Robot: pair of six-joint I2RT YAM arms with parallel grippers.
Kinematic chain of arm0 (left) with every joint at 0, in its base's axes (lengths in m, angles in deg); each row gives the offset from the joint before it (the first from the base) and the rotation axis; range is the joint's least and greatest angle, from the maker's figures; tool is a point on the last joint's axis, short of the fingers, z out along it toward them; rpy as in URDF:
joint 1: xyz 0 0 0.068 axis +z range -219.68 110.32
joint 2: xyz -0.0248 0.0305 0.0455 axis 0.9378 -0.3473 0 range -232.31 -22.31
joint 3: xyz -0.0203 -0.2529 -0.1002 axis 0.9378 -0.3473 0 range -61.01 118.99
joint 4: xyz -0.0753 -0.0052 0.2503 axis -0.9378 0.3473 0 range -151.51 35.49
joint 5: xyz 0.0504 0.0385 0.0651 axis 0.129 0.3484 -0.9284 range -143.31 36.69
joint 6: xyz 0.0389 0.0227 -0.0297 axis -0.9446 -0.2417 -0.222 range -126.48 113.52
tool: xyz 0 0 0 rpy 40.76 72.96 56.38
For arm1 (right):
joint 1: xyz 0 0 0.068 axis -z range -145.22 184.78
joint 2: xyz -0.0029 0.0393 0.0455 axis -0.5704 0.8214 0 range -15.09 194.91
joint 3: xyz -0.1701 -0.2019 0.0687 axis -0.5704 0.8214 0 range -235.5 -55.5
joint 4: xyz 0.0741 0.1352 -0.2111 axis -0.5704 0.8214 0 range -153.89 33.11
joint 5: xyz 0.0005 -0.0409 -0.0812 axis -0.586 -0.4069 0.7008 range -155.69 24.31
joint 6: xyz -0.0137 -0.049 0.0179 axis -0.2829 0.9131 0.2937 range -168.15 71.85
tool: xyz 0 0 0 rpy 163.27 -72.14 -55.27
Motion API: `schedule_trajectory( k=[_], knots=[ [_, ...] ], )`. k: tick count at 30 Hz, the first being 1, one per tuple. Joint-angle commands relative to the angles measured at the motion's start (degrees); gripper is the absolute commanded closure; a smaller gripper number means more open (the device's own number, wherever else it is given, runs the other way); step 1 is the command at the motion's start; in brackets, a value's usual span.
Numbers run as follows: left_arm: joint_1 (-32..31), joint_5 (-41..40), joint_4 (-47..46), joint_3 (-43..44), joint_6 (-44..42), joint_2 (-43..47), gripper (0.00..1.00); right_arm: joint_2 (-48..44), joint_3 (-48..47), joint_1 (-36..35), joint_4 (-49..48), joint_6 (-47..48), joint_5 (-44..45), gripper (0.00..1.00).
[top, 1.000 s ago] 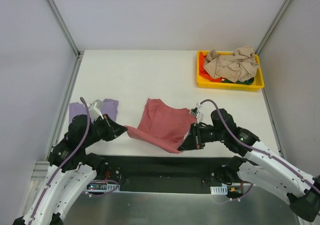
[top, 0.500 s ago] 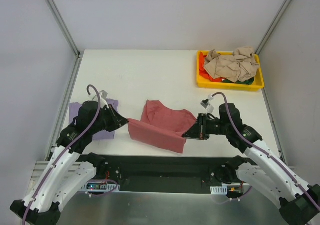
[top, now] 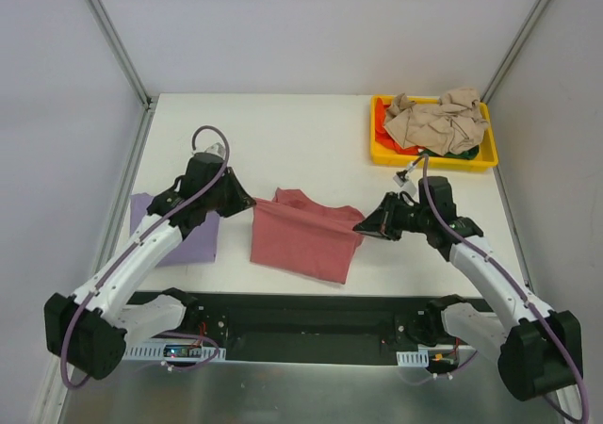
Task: Fold and stack the t-shirts
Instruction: Fold the long partially folded tshirt into a neat square
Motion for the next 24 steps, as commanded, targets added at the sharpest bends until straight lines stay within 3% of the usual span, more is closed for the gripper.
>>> schedule_trajectory(
  k=[1,12,13,15,16,17,19,20,21,22,24],
  knots=[
    [1.18,-11.17,-2.71,4.53,-2.73,-6.89,1.0,4.03,-2.44,2.13,-3.01,2.34,2.86,0.97],
    [2.59,-12.85,-3.32,16.74,-5.19,-31.41,1.0,21.78,-7.79,4.86,-11.53,4.53,7.96,0.94],
    [2.85,-12.5,-3.32,17.62,-5.02,-33.0,0.96,23.8,-8.41,4.95,-12.33,4.8,8.23,0.92],
    [3.38,-12.32,-3.32,19.29,-5.01,-36.42,0.74,27.67,-10.69,5.04,-12.77,5.94,8.84,0.92],
    [3.81,-11.62,-3.32,20.0,-5.1,-37.74,0.7,29.6,-11.74,5.12,-12.77,6.29,9.02,0.89],
    [4.34,-10.39,-3.32,20.61,-5.54,-39.15,0.65,31.27,-13.32,5.39,-12.77,6.9,8.67,0.78],
    [5.22,-8.54,-3.24,21.32,-6.33,-40.48,0.37,33.65,-16.31,5.56,-13.4,7.96,7.88,0.54],
    [5.66,-7.84,-3.24,21.24,-6.42,-40.4,0.21,34.09,-17.63,5.56,-13.3,8.57,7.53,0.46],
    [5.75,-7.4,-3.24,20.8,-6.33,-39.87,0.16,33.93,-18.34,5.48,-10.78,8.93,7.87,0.4],
    [5.75,-6.96,-3.24,20.27,-6.16,-39.08,0.04,33.31,-18.34,5.39,-9.8,9.28,8.57,0.34],
    [5.75,-5.12,-3.24,19.13,-6.59,-37.41,0.01,30.16,-17.56,4.95,-6.47,10.86,11.72,0.2]
  ],
)
